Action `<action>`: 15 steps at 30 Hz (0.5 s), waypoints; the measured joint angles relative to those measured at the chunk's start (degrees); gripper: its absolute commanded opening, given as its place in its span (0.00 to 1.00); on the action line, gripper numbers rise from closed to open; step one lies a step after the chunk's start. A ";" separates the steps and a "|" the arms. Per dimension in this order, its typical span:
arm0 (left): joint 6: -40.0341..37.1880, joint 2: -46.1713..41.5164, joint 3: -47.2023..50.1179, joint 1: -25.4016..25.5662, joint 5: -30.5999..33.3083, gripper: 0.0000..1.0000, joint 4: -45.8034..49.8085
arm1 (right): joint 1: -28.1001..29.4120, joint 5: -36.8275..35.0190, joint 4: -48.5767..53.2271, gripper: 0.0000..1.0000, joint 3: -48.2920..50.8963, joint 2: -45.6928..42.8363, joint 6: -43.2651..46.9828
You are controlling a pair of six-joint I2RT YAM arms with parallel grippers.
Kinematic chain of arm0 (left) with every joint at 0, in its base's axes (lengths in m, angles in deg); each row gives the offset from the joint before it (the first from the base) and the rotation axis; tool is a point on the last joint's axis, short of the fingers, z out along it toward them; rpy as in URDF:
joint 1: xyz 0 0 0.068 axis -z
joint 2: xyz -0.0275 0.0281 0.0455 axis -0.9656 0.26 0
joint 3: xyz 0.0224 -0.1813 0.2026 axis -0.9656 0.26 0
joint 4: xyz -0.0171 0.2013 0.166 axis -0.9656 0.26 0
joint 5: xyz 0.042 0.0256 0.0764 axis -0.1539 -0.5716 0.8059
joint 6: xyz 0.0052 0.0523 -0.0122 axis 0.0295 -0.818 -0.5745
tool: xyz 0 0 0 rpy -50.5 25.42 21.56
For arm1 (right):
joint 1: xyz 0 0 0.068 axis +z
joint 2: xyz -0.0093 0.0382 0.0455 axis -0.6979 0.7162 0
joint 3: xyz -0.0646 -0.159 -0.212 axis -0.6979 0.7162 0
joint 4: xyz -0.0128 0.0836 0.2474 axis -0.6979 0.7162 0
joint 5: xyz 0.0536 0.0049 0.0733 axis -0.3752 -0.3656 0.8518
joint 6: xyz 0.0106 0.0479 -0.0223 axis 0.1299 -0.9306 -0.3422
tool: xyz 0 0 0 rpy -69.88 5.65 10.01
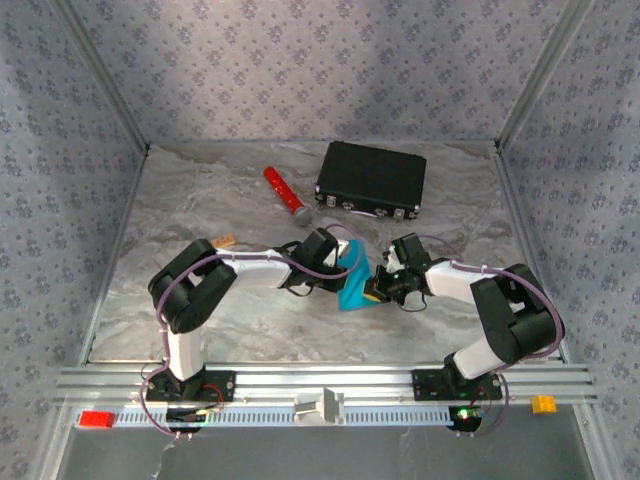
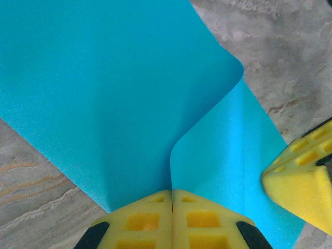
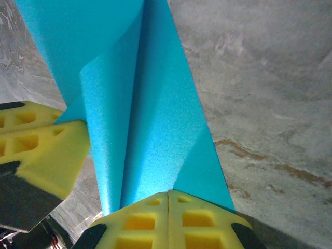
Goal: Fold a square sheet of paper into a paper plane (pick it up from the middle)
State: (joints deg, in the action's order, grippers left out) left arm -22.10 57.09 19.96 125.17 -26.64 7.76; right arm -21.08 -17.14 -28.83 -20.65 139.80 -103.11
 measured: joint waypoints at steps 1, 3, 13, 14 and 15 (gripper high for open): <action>0.02 0.07 -0.17 0.00 -0.13 0.02 0.00 | 0.00 0.02 0.00 0.03 0.00 0.00 0.00; 0.17 0.31 -0.39 -0.04 -0.17 0.02 -0.11 | 0.00 0.00 0.00 0.03 0.00 0.00 0.00; 0.24 0.48 -0.59 -0.15 -0.52 0.02 -0.13 | 0.00 0.02 0.02 0.05 -0.02 -0.07 0.00; 0.24 0.50 -0.61 -0.26 -0.61 0.02 -0.13 | 0.00 0.00 0.04 0.05 -0.02 -0.17 0.00; 0.24 0.52 -0.61 -0.26 -0.81 0.02 -0.13 | -0.04 -0.20 0.13 0.05 -0.02 -0.35 -0.02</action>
State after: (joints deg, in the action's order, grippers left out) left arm -21.86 57.62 19.35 124.90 -27.45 7.63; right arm -21.12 -17.33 -28.70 -20.68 139.45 -103.13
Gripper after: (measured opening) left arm 0.047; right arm 0.052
